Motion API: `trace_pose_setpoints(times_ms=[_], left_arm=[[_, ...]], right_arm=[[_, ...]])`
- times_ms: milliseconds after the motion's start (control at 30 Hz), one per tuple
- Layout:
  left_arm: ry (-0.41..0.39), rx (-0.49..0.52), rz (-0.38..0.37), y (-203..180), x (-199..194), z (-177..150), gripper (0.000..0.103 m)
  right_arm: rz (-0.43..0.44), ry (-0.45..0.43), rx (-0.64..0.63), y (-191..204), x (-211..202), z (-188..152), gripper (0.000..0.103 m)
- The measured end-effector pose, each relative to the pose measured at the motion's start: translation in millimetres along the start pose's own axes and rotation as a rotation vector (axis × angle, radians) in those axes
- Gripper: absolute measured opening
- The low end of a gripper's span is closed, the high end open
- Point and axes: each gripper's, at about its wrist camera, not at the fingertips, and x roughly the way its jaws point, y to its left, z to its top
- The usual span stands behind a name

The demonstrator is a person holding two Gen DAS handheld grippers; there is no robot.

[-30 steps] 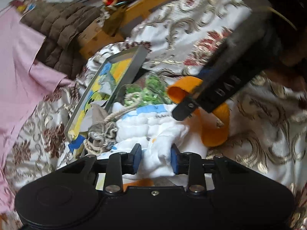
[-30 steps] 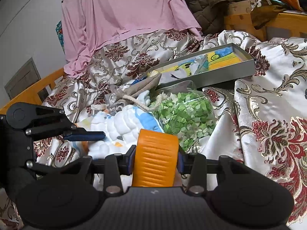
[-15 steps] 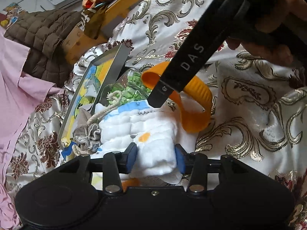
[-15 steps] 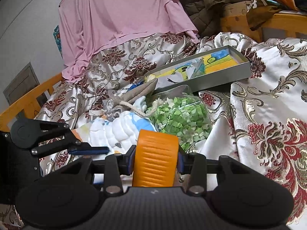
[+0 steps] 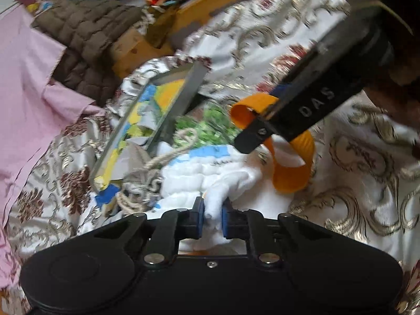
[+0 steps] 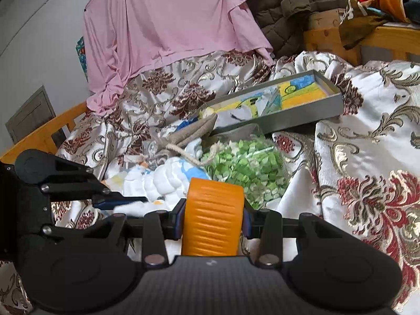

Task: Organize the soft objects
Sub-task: 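Carry the towel and strap into the frog tray and open both tools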

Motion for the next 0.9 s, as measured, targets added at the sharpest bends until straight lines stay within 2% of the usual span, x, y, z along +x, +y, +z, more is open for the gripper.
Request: trace_pose_setpoints(times_ms=[100,267,367,433,700,900], left_arm=[[-0.028,-0.099,0.036,12,-10,2,0.013],[-0.082,-0.338,0.113,34,-25,12,0.013],[-0.114,-0.47,0.129,44,-33,22,0.012],[-0.143,-0.524,0.126,50,-40,31,0.011],[-0.205,-0.627,0.099,70,-65,62,0.011],[-0.242,-0.667,0.114,94,-67,81,0.011]], right_arm=[[-0.004,-0.024,0.009,-2,-7,4,0.044],[-0.013,-0.059,0.021,-5,-19,9,0.044],[-0.017,-0.079,0.016,-6,-27,11,0.044],[-0.015,-0.091,0.019,-7,-31,13,0.044],[-0.01,-0.131,0.035,-11,-42,23,0.044],[0.001,-0.148,0.008,-11,-44,54,0.043]])
